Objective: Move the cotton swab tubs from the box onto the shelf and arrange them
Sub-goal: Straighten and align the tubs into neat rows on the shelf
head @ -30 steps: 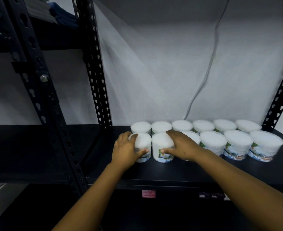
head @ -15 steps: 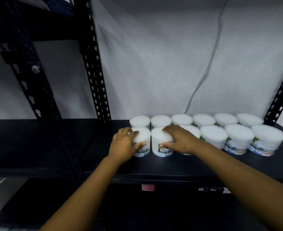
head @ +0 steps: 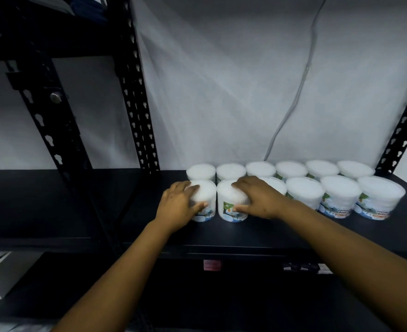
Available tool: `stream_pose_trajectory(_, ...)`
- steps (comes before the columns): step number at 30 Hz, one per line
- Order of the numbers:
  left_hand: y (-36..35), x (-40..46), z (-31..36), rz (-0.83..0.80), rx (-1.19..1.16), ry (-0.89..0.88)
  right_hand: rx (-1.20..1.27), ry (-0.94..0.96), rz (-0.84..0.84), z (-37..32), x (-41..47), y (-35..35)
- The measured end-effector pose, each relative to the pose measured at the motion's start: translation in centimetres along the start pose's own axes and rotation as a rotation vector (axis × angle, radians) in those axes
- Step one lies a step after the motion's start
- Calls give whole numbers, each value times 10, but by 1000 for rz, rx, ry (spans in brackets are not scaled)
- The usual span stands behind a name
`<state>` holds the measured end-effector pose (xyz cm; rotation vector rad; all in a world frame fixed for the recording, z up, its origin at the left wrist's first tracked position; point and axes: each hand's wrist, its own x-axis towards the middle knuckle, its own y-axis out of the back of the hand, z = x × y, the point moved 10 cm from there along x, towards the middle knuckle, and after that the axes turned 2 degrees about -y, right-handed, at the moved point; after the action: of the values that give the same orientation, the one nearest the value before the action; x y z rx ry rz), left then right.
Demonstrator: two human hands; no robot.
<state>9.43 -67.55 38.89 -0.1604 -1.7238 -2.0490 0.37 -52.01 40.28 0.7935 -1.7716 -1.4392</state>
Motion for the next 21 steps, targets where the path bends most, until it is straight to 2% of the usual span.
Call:
stream_pose_trajectory(5,1,1,3,19,28,-9,14,-18,-39,2,-2,-4)
stream_pose_trajectory(21,1,-1,2,-26,-18,-32,6,-18,21,4,-1,-2)
